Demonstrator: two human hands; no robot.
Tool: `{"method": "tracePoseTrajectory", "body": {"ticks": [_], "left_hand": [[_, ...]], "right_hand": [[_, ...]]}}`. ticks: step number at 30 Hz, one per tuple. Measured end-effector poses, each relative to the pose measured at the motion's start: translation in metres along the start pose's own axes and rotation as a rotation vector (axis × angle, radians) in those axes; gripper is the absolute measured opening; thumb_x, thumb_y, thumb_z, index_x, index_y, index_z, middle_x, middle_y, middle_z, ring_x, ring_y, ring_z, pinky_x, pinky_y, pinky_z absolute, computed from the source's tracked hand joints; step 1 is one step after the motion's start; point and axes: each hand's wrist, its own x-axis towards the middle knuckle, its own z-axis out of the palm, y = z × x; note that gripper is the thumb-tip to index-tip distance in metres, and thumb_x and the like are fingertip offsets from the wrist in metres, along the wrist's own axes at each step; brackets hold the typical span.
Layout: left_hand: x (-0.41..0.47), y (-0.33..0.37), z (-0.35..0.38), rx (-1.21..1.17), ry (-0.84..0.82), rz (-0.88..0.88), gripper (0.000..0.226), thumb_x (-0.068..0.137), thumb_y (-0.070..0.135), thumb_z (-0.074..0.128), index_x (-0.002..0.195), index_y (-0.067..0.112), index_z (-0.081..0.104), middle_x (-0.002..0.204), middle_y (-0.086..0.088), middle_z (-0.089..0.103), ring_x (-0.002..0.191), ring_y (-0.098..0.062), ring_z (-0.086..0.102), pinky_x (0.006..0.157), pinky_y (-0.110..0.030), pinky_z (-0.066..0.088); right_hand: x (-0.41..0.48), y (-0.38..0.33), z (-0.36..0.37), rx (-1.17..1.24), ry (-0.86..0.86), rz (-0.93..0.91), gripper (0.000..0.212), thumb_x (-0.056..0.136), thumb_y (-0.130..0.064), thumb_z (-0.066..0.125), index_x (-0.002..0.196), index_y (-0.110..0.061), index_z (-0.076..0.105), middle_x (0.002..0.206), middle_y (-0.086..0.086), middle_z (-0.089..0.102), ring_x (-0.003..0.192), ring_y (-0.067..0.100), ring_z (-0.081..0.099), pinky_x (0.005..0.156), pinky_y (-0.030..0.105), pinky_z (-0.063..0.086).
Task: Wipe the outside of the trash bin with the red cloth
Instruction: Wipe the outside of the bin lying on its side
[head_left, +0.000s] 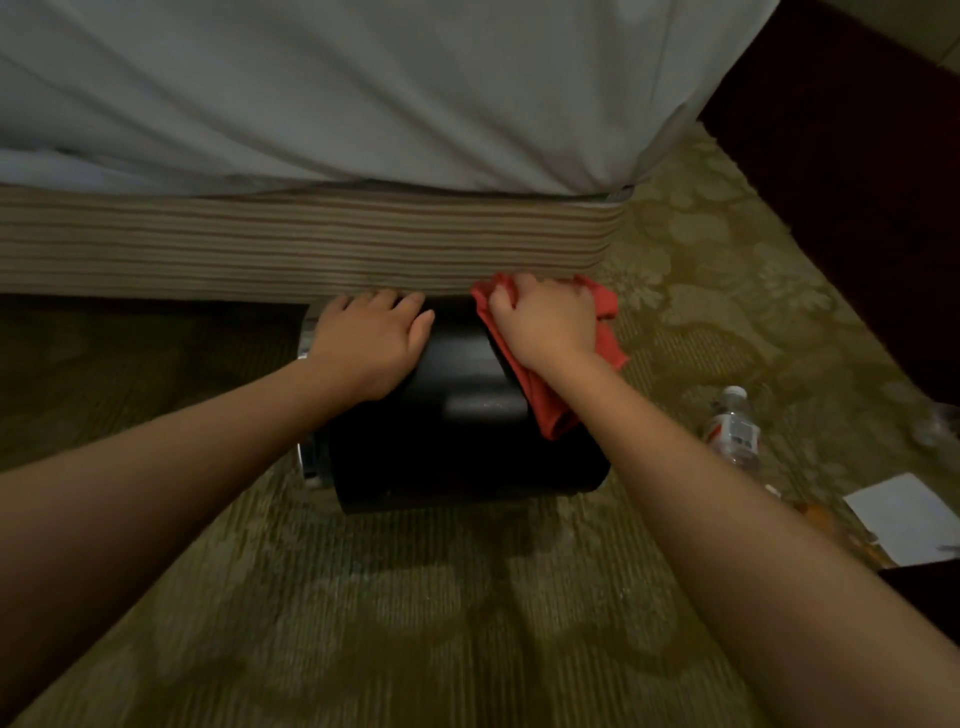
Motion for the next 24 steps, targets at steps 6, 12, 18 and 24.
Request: {"method": "tracePoseTrajectory", "body": {"ticks": [6,12,18,24], "left_hand": [[0.003,-0.001,0.0,-0.034,-0.038,-0.011,0.049,0.098,0.043,0.02,0.138,0.022,0.038,0.136,-0.013,0.048,0.124,-0.032,0.045,0.103,-0.042,0.031],[0.007,-0.002,0.0,-0.048,-0.067,-0.016,0.05,0.098,0.043,0.019,0.139,0.021,0.038,0.139,-0.012,0.046,0.125,-0.032,0.044,0.103,-0.043,0.03],[0.005,-0.001,-0.004,-0.032,-0.108,-0.024,0.05,0.098,0.045,0.018,0.138,0.022,0.037,0.139,-0.011,0.045,0.125,-0.032,0.044,0.103,-0.044,0.031],[0.026,-0.009,-0.016,-0.233,-0.36,-0.059,0.051,0.098,0.047,0.022,0.144,0.026,0.029,0.153,-0.004,0.026,0.14,-0.027,0.025,0.113,-0.041,0.017]], "right_hand": [[-0.116,0.024,0.009,0.074,0.224,-0.236,0.05,0.086,-0.033,0.042,0.13,-0.013,0.054,0.133,0.015,0.053,0.128,0.032,0.044,0.109,0.048,0.03],[-0.057,0.032,0.001,-0.041,0.15,-0.22,0.051,0.087,-0.042,0.035,0.124,-0.017,0.058,0.125,0.011,0.059,0.119,0.026,0.052,0.105,0.038,0.029],[-0.026,0.002,0.004,-0.071,0.113,-0.06,0.043,0.091,-0.039,0.033,0.12,-0.018,0.057,0.12,0.007,0.062,0.113,0.026,0.053,0.099,0.036,0.028],[-0.132,-0.016,0.03,0.03,0.202,-0.439,0.053,0.088,-0.034,0.044,0.138,-0.016,0.044,0.142,0.013,0.043,0.136,0.036,0.031,0.111,0.053,0.022]]}}
